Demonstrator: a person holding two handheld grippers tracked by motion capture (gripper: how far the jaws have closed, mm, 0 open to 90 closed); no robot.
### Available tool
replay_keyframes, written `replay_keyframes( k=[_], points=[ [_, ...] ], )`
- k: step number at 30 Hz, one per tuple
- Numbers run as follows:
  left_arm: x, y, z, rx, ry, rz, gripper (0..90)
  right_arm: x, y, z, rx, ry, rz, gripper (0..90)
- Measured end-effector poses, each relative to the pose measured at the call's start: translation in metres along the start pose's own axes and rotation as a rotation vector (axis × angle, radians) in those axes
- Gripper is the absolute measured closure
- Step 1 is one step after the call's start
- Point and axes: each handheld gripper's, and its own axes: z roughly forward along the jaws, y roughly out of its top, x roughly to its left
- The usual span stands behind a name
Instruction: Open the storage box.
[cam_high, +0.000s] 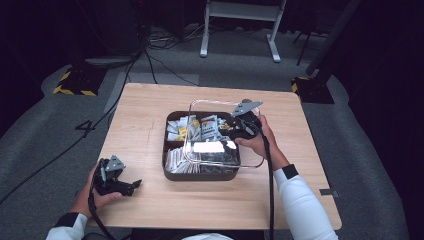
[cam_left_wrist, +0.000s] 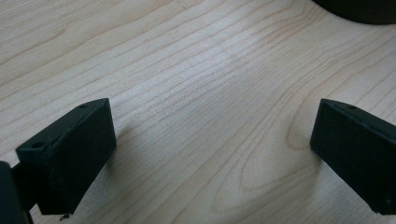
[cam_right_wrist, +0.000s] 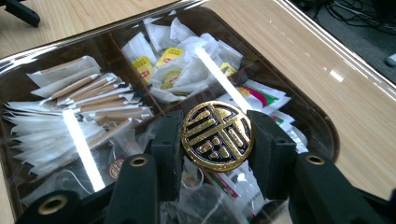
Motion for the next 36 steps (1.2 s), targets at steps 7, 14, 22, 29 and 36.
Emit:
replay_keyframes(
  k=[7,14,22,29,36],
  points=[
    [0.0,0.0,0.0,-0.001,0.0,-0.001,0.4,-0.005,-0.011,-0.013,-0.005,-0.013,0.008,59.2],
    [0.0,0.0,0.0,0.0,0.002,0.001,0.5,-0.015,-0.021,-0.027,-0.005,-0.035,0.028,59.2],
    [0.0,0.0,0.0,0.0,0.002,0.001,0.4,-0.026,-0.037,-0.043,-0.02,-0.078,0.058,59.2],
    [0.0,0.0,0.0,-0.001,0.002,0.001,0.4,-0.037,-0.053,-0.058,-0.012,-0.106,0.083,59.2],
    [0.0,0.0,0.0,0.0,0.001,0.002,0.4,-0.047,-0.064,-0.07,-0.011,-0.134,0.103,59.2]
  ],
)
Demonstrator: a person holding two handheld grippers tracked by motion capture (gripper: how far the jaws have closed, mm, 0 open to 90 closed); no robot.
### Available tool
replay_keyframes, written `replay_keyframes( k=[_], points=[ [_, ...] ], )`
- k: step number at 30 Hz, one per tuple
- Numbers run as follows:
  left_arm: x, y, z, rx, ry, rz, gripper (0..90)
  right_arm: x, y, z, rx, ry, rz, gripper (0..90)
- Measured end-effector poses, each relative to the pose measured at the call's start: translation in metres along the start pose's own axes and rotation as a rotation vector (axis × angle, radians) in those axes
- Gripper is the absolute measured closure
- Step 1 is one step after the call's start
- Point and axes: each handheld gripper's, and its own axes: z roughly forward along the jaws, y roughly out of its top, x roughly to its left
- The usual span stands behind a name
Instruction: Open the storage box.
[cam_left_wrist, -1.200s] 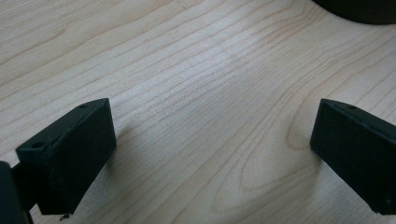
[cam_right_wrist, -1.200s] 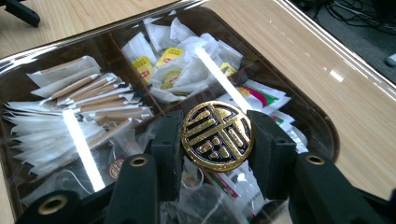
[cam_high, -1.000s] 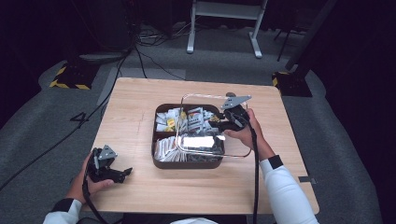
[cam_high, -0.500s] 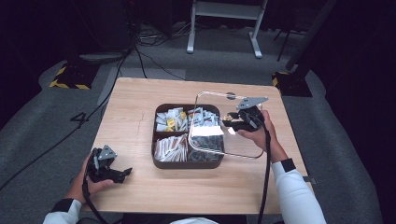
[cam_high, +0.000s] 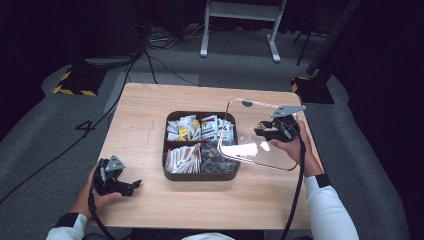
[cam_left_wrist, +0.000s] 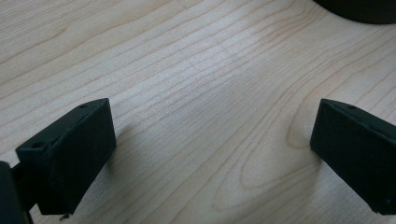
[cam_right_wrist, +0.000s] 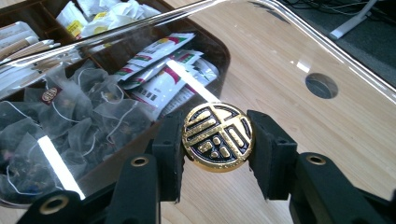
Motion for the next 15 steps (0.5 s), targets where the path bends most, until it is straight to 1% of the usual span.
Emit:
replay_keyframes(
  k=[1,2,3,6,15],
  points=[
    [0.0,0.0,0.0,0.0,0.0,0.0,0.4,-0.004,-0.004,-0.002,-0.001,-0.005,0.011,59.2],
    [0.0,0.0,0.0,0.0,0.0,0.0,0.4,-0.004,-0.004,-0.002,-0.001,-0.005,0.011,59.2],
    [0.0,0.0,0.0,0.0,0.0,0.0,0.4,-0.008,-0.009,-0.004,0.003,-0.011,0.017,59.2],
    [0.0,0.0,0.0,0.001,-0.003,-0.002,0.4,-0.01,-0.014,-0.006,0.005,-0.018,0.021,59.2],
    [0.0,0.0,0.0,0.001,-0.004,-0.002,0.3,-0.028,-0.037,-0.013,0.008,-0.031,0.071,59.2]
  ],
)
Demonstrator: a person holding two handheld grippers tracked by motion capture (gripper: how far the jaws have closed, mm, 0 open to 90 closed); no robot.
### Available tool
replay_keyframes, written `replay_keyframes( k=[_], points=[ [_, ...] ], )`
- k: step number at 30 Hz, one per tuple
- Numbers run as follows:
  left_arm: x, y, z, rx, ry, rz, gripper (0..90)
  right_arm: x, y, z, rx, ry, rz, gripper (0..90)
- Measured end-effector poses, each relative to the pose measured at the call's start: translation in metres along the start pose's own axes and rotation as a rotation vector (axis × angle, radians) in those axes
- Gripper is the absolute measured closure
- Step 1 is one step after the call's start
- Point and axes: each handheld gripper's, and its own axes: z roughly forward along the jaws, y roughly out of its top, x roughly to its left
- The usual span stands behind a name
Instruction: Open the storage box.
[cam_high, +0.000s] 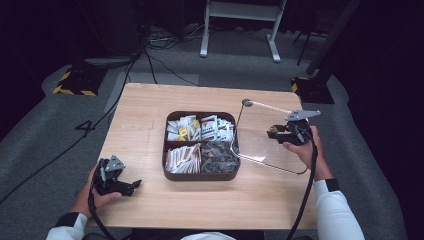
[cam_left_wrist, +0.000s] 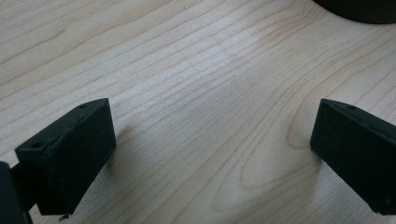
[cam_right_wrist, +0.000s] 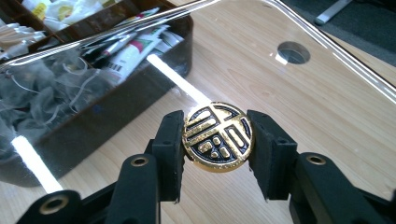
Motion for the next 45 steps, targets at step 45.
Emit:
replay_keyframes(
  k=[45],
  points=[
    [0.0,0.0,0.0,0.0,0.0,0.001,0.3,-0.029,-0.075,0.024,0.112,-0.014,0.071,59.2]
  ],
)
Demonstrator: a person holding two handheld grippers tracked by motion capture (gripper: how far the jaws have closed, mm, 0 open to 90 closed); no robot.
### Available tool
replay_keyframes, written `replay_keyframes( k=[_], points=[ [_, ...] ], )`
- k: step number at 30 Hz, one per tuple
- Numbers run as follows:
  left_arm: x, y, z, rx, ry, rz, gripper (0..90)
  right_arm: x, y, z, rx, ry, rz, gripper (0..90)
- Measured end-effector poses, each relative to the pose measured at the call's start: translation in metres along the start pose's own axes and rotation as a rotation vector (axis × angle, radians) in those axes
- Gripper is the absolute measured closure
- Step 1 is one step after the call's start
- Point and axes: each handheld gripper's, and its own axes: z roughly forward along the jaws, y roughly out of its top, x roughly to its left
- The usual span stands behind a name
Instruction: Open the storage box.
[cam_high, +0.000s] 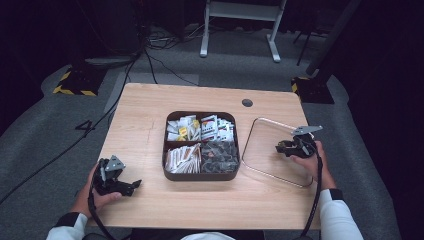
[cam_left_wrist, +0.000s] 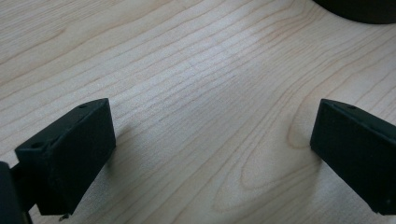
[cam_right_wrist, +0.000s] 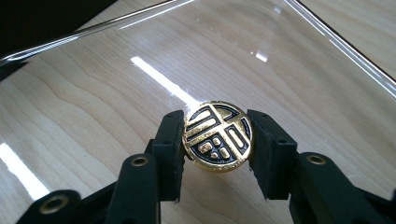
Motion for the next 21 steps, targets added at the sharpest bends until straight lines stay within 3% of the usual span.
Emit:
replay_keyframes(
  k=[13,21],
  points=[
    [0.0,0.0,0.0,0.0,-0.001,-0.001,0.3,0.001,-0.009,0.015,0.026,0.0,-0.001,59.1],
    [0.0,0.0,0.0,0.0,0.0,0.0,0.3,-0.001,-0.014,0.018,-0.019,0.039,0.049,58.3]
  ],
)
